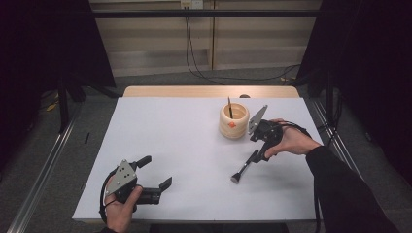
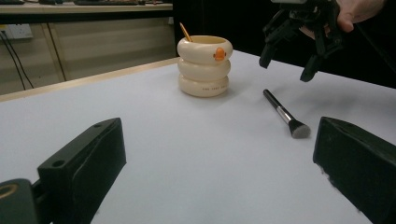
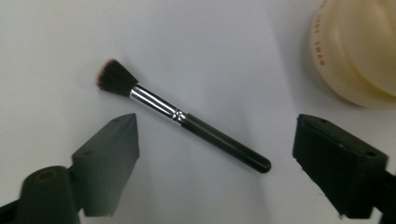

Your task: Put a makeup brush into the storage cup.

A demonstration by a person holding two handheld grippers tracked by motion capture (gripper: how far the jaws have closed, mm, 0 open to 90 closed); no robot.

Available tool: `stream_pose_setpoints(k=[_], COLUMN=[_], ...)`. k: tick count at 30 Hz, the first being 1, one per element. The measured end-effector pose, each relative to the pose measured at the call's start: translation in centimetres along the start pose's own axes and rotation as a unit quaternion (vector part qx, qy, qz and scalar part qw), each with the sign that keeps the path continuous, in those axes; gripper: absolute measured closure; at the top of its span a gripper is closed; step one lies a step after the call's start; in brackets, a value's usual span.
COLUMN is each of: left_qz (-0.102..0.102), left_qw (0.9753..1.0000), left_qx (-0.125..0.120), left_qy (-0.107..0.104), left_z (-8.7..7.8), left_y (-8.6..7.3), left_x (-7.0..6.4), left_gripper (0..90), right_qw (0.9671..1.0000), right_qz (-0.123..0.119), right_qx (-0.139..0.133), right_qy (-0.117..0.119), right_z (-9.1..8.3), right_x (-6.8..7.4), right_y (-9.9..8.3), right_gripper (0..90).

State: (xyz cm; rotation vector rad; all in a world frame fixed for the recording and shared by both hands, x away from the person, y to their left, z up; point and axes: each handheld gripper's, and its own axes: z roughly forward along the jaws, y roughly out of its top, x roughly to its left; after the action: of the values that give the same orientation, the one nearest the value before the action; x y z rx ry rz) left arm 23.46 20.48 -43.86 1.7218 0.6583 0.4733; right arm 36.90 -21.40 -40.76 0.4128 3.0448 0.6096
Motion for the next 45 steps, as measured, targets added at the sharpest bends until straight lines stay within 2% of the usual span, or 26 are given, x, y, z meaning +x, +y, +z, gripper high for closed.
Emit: stream_pose_setpoints(k=[1, 3, 6, 7, 11, 17, 21, 22, 24, 26, 27, 30, 33, 38, 41, 45], left_qz=[0.0, -0.001, 0.001, -0.001, 0.0, -0.001, 0.0, 0.0, -0.001, 0.002, 0.001, -0.001, 0.0, 0.005, 0.004, 0.002], left_qw=[1.0, 1.0, 1.0, 1.0, 1.0, 1.0, 1.0, 1.0, 1.0, 1.0, 1.0, 1.0, 1.0, 0.9999, 0.9999, 1.0], left_qx=[0.0, -0.001, 0.0, -0.001, 0.0, 0.001, 0.001, 0.001, 0.001, 0.002, 0.002, 0.001, 0.001, 0.005, 0.004, 0.004], left_qy=[-0.002, -0.001, -0.002, -0.001, -0.003, -0.004, -0.005, -0.005, -0.004, -0.005, -0.005, -0.006, -0.006, -0.008, -0.009, -0.006], left_z=[0.0, 0.0, 0.0, 0.0, 0.0, 0.0, 0.0, 0.0, 0.0, 0.0, 0.0, 0.0, 0.0, 0.1, 0.0, 0.1], left_y=[0.0, 0.0, 0.0, 0.0, 0.0, 0.0, 0.0, 0.0, 0.0, 0.0, 0.0, 0.0, 0.0, 0.0, 0.0, 0.0], left_x=[0.0, 0.0, 0.0, 0.0, -0.1, 0.0, 0.0, 0.0, 0.0, 0.0, 0.0, 0.0, 0.0, 0.0, 0.0, 0.0], left_gripper=[2.4, 2.4, 2.3, 2.3, 2.3, 2.3, 2.3, 2.3, 2.3, 2.2, 2.2, 2.2, 2.2, 2.2, 2.1, 2.1], right_qw=[0.9999, 0.9997, 0.9992, 0.9991, 0.999, 0.9989, 0.9985, 0.9986, 0.9986, 0.9987, 0.9984, 0.998, 0.9976, 0.996, 0.9956, 0.9946], right_qz=[0.004, -0.009, -0.013, -0.01, -0.012, -0.013, -0.029, -0.026, -0.034, -0.029, -0.037, -0.036, -0.047, -0.066, -0.062, -0.071], right_qx=[0.01, 0.02, 0.035, 0.037, 0.035, 0.037, 0.042, 0.042, 0.035, 0.037, 0.037, 0.047, 0.043, 0.052, 0.064, 0.07], right_qy=[0.001, 0.007, 0.017, 0.017, 0.025, 0.024, 0.018, 0.018, 0.018, 0.021, 0.022, 0.022, 0.026, 0.029, 0.03, 0.03], right_z=[0.3, 0.8, 1.3, 1.3, 1.5, 1.8, 2.2, 2.1, 2.1, 2.1, 2.3, 2.7, 3.0, 3.7, 3.9, 4.1], right_x=[0.1, 0.1, 0.2, 0.3, 0.2, 0.1, 0.1, 0.1, 0.2, 0.4, 0.3, 0.5, 0.6, 0.8, 0.9, 0.8], right_y=[0.1, 0.2, 0.4, 0.4, 0.4, 0.3, 0.4, 0.5, 0.6, 0.7, 0.7, 0.8, 1.0, 1.2, 1.2, 0.9], right_gripper=[16.5, 18.0, 22.1, 26.3, 31.3, 35.7, 38.5, 39.3, 40.4, 40.8, 40.9, 41.3, 42.6, 44.2, 45.0, 45.7])
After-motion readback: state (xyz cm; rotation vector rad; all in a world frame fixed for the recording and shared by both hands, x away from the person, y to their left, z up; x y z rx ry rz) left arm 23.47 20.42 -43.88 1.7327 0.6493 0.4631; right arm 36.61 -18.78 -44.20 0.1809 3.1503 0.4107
